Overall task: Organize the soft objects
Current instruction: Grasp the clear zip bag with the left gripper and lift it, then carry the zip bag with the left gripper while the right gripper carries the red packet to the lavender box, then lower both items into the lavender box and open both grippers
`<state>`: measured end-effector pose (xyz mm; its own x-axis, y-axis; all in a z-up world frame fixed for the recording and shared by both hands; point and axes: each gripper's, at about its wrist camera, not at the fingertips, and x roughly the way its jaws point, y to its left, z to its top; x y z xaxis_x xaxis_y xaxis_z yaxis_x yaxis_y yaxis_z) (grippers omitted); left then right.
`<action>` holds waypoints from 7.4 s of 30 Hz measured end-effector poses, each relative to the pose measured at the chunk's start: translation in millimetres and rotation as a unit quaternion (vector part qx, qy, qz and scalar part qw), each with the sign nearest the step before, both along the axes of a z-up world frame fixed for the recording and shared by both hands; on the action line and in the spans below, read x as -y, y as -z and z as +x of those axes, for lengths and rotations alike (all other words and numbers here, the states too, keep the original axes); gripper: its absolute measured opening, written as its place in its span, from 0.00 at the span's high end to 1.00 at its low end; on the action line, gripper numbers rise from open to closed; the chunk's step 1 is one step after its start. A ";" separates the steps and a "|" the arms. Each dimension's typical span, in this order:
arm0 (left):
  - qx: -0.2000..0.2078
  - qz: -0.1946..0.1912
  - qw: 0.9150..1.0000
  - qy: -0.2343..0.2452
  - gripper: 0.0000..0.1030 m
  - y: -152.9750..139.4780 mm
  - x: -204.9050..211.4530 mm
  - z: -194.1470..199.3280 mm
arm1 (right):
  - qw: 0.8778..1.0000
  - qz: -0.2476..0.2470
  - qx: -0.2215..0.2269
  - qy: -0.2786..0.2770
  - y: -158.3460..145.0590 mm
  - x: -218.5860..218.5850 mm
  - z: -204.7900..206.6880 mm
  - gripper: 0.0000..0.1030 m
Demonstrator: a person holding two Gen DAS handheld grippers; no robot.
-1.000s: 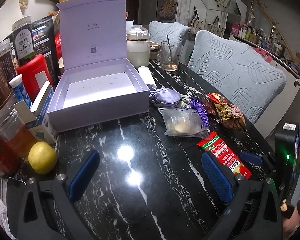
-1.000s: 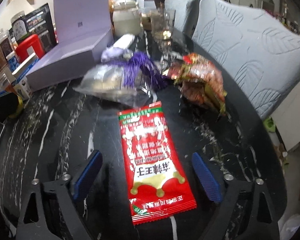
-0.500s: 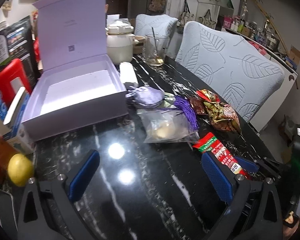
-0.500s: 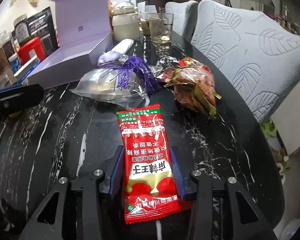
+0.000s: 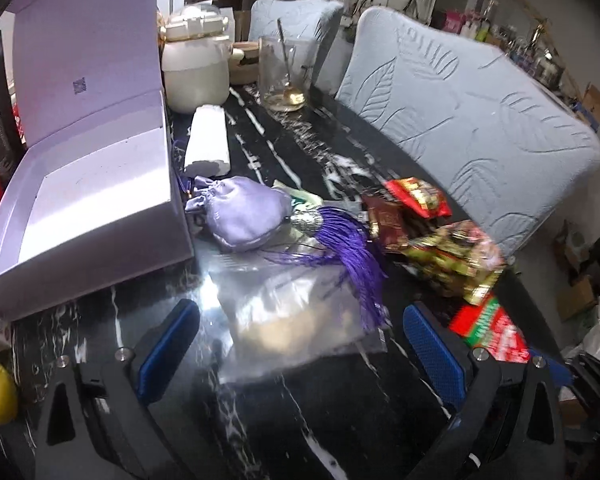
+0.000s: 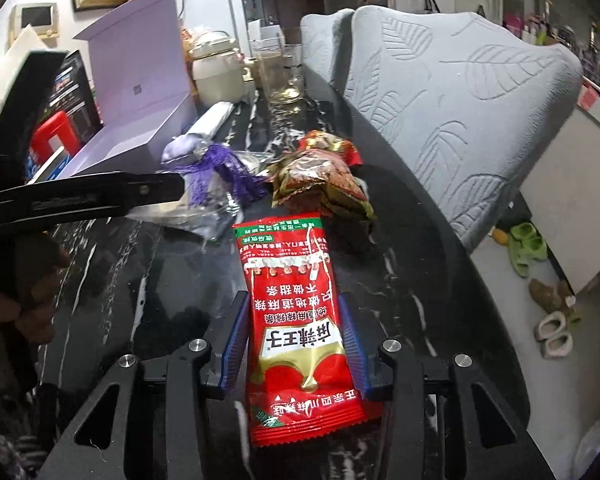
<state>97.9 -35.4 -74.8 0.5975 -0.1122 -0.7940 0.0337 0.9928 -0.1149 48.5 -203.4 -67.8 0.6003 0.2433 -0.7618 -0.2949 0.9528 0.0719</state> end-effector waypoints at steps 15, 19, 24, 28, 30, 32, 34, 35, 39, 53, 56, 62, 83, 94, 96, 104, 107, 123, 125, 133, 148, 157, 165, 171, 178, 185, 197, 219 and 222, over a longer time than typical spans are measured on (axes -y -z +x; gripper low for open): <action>-0.035 -0.010 0.999 -0.004 0.32 21.9 -7.0 22.1 | 1.000 0.009 -0.013 -0.002 4.7 7.5 11.7 0.58; -0.031 -0.008 0.999 0.004 0.33 14.2 -5.9 11.2 | 1.000 0.015 -0.015 0.001 4.7 8.2 9.6 0.58; -0.045 -0.013 0.999 0.009 0.33 13.2 -8.5 -10.6 | 1.000 0.016 -0.015 -0.003 3.6 4.4 7.5 0.58; -0.062 -0.015 0.998 0.014 0.33 15.7 -10.6 -27.7 | 1.000 0.017 -0.017 -0.009 4.9 -0.5 2.8 0.58; -0.068 -0.015 0.997 0.016 0.33 16.0 -11.1 -38.5 | 1.000 0.017 -0.017 -0.012 5.8 -3.0 -0.4 0.58; -0.071 -0.013 0.997 0.018 0.33 15.8 -11.5 -47.8 | 1.000 0.019 -0.017 -0.015 5.9 -6.0 -3.3 0.58; -0.073 -0.005 0.997 0.017 0.33 15.7 -11.9 -56.7 | 0.999 0.019 -0.017 -0.019 5.5 -9.2 -6.0 0.58; -0.074 -0.002 0.997 0.017 0.33 16.4 -12.1 -59.8 | 0.999 0.019 -0.017 -0.020 5.1 -10.7 -7.3 0.58; -0.077 0.002 0.997 0.013 0.33 19.3 -14.5 -72.2 | 0.999 0.019 -0.016 -0.026 4.5 -16.1 -12.0 0.58; -0.083 0.041 0.996 0.006 0.31 18.5 -15.7 -98.7 | 0.999 0.016 -0.021 -0.030 4.0 -19.5 -15.2 0.58; -0.095 0.040 0.995 0.000 0.31 17.4 -19.1 -103.9 | 0.999 0.017 -0.020 -0.033 3.7 -20.1 -17.5 0.58; -0.099 0.009 0.995 0.000 0.31 15.8 -29.3 -119.6 | 0.999 0.015 -0.023 -0.036 5.9 -20.9 -19.2 0.58; -0.032 0.002 0.999 -0.032 0.38 2.2 -53.1 -159.1 | 0.999 0.018 -0.004 -0.051 -5.2 -26.6 -32.1 0.58; 0.036 0.006 0.998 -0.059 0.38 -43.5 -81.1 -168.1 | 0.996 0.035 0.026 -0.084 -32.7 -49.5 -35.1 0.58; 0.047 0.008 0.997 -0.063 0.38 -50.5 -85.2 -168.8 | 0.994 0.039 0.034 -0.093 -40.4 -56.3 -35.1 0.58; 0.092 0.017 0.993 -0.076 0.38 -81.8 -99.5 -164.5 | 0.987 0.050 0.071 -0.135 -74.7 -85.8 -33.0 0.58; 0.106 0.019 0.991 -0.082 0.38 -91.7 -105.6 -158.7 | 0.983 0.053 0.089 -0.151 -88.4 -97.4 -29.0 0.58; 0.166 0.048 0.978 -0.121 0.37 -141.7 -138.7 -100.5 | 0.964 0.060 0.147 -0.211 -138.6 -154.1 23.3 0.58; 0.178 0.050 0.975 -0.125 0.37 -150.2 -144.1 -88.7 | 0.962 0.066 0.153 -0.216 -144.6 -159.6 33.5 0.58; 0.200 0.050 0.967 -0.150 0.37 -170.2 -164.1 -38.6 | 0.956 0.075 0.171 -0.227 -167.6 -183.1 79.2 0.58; 0.168 0.079 0.959 -0.212 0.37 -148.8 -215.1 54.6 | 0.952 0.080 0.168 -0.241 -159.4 -241.1 169.3 0.58; 0.119 0.083 0.965 -0.220 0.37 -108.2 -235.9 81.8 | 0.955 0.075 0.139 -0.253 -132.0 -275.1 205.0 0.58; 0.065 0.096 0.968 -0.222 0.37 -73.3 -244.4 107.1 | 0.961 0.054 0.098 -0.254 -94.5 -295.3 226.7 0.58; 0.024 0.107 0.969 -0.223 0.37 -49.1 -249.4 121.2 | 0.967 0.027 0.074 -0.244 -66.8 -305.8 242.6 0.58; -0.029 0.091 0.971 -0.221 0.37 -25.5 -259.5 141.2 | 0.970 0.010 0.039 -0.242 -40.1 -313.5 256.4 0.58; -0.057 0.082 0.970 -0.223 0.37 -12.6 -269.1 152.8 | 0.971 -0.002 0.006 -0.241 -22.5 -317.0 265.2 0.58; -0.099 0.070 0.965 -0.230 0.37 1.2 -276.7 171.1 | 0.971 -0.019 -0.014 -0.240 -6.3 -323.8 268.9 0.57; -0.099 0.028 0.968 -0.227 0.03 12.9 -288.7 188.4 | 0.976 -0.035 0.005 -0.216 -24.1 -316.1 265.0 0.38; -0.092 0.026 0.971 -0.217 0.01 9.6 -283.4 189.3 | 0.977 -0.032 0.019 -0.210 -36.2 -307.7 261.9 0.38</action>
